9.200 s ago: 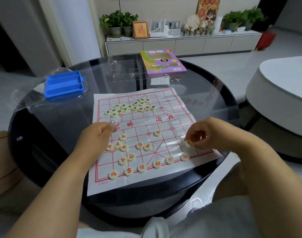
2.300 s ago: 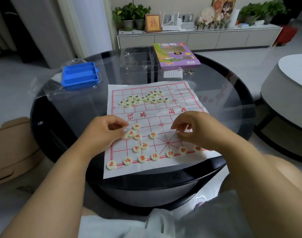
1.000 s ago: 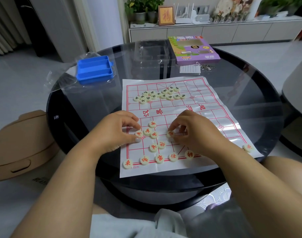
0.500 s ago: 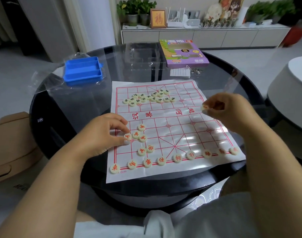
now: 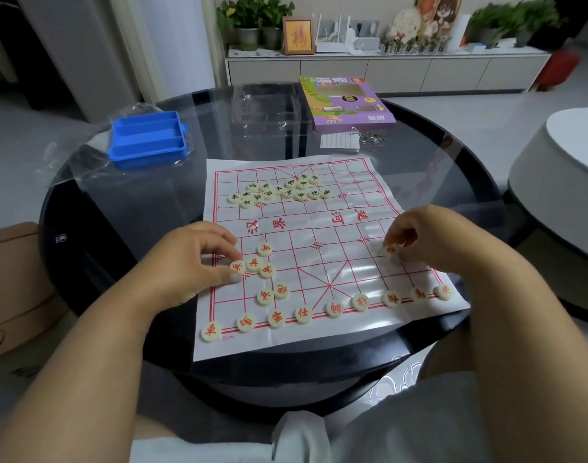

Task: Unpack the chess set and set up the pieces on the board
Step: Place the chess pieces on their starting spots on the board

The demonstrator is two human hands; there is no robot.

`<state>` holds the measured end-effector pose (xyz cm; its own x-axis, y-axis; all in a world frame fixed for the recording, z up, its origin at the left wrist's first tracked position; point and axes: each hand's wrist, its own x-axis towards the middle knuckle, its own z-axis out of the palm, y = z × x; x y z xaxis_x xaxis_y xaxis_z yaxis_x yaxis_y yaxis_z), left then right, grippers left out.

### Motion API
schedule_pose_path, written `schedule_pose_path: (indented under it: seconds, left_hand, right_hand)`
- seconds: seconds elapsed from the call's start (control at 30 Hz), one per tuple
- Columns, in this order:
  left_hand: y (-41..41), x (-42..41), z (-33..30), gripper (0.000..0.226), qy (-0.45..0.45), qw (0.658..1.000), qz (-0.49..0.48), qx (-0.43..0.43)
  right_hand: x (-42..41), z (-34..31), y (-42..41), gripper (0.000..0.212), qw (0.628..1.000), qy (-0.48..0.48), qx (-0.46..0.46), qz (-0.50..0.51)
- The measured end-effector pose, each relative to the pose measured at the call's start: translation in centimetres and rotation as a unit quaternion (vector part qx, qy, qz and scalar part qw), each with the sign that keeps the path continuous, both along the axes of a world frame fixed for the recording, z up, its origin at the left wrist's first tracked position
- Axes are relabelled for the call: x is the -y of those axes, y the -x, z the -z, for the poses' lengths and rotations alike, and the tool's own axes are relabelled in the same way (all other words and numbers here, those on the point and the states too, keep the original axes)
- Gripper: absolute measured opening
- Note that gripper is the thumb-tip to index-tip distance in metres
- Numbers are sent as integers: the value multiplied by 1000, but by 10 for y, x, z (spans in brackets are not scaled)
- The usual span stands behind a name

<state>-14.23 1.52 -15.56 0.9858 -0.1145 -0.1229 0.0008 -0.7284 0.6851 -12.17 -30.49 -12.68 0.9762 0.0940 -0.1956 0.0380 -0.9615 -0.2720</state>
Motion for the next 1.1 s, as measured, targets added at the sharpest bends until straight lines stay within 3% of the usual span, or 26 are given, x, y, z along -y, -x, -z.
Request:
schedule_pose_path:
  seconds: [0.57, 0.73, 0.87, 1.1]
  left_hand:
    - [0, 2, 0, 24, -12, 1000, 1, -2]
    - [0, 1, 0, 28, -9, 1000, 10, -4]
    - [0, 0, 1, 26, -13, 1000, 12, 5]
    - [3, 1, -2, 40, -7, 999, 33, -2]
  right_hand:
    - [2, 1, 0, 29, 1000, -3, 10, -11]
    - [-32, -8, 12, 26, 990, -92, 90, -59]
    - [-74, -8, 25, 23, 982, -131, 34, -130]
    - [-113, 3, 30, 29, 976, -91, -10, -197]
